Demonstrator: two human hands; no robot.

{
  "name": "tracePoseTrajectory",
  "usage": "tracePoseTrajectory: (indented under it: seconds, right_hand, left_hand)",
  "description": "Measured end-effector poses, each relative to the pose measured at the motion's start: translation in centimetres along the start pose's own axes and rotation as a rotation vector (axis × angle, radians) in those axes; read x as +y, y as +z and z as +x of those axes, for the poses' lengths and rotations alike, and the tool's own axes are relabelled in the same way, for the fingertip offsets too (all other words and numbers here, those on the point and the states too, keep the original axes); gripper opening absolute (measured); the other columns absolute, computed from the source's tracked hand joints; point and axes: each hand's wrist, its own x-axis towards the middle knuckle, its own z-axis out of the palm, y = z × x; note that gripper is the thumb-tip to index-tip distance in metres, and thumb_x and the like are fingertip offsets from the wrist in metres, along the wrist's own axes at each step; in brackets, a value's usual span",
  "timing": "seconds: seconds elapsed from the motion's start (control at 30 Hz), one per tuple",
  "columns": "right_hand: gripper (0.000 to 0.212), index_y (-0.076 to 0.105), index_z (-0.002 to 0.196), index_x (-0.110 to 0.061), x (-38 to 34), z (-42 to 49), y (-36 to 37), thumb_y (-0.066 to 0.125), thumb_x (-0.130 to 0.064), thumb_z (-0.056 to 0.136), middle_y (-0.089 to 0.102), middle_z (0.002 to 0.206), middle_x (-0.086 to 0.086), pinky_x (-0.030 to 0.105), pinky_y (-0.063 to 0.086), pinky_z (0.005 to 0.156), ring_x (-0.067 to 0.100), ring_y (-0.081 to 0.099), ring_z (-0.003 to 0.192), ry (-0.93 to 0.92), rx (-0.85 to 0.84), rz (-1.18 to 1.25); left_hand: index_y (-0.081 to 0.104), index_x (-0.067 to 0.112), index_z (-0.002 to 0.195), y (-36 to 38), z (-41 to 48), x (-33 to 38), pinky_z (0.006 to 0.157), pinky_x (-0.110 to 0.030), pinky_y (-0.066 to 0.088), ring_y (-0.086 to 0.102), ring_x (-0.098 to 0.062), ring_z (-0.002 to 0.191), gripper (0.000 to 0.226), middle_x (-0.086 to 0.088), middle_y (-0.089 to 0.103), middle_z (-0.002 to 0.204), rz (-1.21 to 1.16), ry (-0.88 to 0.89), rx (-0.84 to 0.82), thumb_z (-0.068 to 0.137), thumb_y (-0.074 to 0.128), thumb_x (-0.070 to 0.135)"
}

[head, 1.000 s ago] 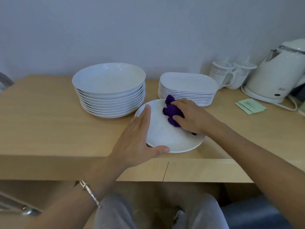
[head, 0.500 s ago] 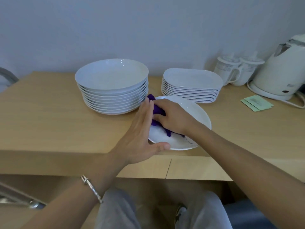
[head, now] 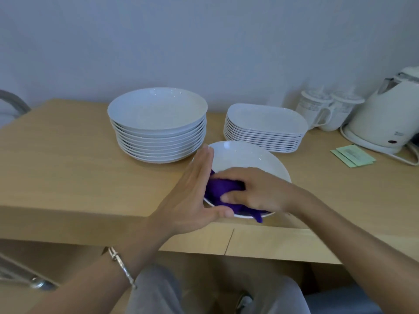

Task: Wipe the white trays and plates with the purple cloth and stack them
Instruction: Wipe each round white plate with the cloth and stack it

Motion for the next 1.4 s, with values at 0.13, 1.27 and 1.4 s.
tracePoseTrajectory:
  seconds: [0.13,1.27,1.4]
  right_hand:
    - [0.008,0.058,0.092,-0.02,0.0,4.7,2.2,0.056,-0.014,0.086,0.062,0.082,-0.007,0.023,0.046,0.068,0.007,0.057,0.075,-0.085,0.275,0.059]
    - [0.052,0.045,0.124,-0.03,5.1,-1.2,0.3,0.065,-0.045,0.078,0.051,0.113,-0.004,0.028,0.043,0.08,0.017,0.051,0.102,0.22,0.381,-0.204]
    - [0.029,0.056,0.102,-0.032,4.2,-3.1,-1.3,0.071,-0.032,0.076,0.063,0.091,-0.014,0.008,0.043,0.061,-0.001,0.06,0.078,0.209,0.662,0.283]
  left_hand:
    - [-0.041,0.055,0.126,0.1,-0.1,-0.2,0.117,-0.026,-0.003,-0.026,-0.003,0.141,0.101,0.026,-0.038,0.145,0.013,0.028,0.041,0.076,0.043,0.077]
    - [0.065,0.019,0.122,0.6,0.2,0.6,0.11,-0.044,0.025,0.061,-0.02,0.116,0.086,0.001,0.066,0.123,0.627,0.17,-0.023,0.083,0.02,0.081]
    - [0.074,0.026,0.098,1.3,0.1,2.3,0.087,-0.033,0.05,0.067,-0.009,0.097,0.069,0.01,0.072,0.1,0.651,0.378,-0.064,0.094,0.018,0.067]
